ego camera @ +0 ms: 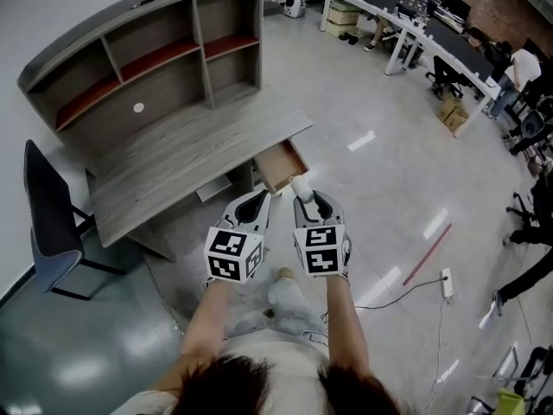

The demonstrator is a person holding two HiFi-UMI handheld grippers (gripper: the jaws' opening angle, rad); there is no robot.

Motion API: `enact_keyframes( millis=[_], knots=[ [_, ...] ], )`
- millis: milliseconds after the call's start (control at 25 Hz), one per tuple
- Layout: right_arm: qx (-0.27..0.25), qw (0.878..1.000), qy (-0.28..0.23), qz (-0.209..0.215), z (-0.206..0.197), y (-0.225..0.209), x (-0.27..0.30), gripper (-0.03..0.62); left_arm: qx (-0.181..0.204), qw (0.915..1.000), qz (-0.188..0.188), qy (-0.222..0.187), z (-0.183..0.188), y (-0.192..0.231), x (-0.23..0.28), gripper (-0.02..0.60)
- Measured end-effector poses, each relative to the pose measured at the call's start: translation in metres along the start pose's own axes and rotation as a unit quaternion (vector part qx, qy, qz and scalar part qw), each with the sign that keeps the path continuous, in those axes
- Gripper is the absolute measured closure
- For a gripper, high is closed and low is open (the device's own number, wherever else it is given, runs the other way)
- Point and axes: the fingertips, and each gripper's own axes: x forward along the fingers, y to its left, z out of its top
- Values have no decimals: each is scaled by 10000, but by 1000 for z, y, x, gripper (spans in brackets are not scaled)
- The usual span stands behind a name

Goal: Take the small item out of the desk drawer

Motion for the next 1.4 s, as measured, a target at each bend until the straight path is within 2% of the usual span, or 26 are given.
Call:
enact_keyframes(
  millis=[560,1400],
  knots=[
    [-118,9997,-234,-13,17,6,-38,441,126,9997,-198,-19,13,-26,-15,569],
    [-216,9975,-627,228,23,-24,-109,439,124,9998,13,-134,30,-95,-30,569]
  ],
)
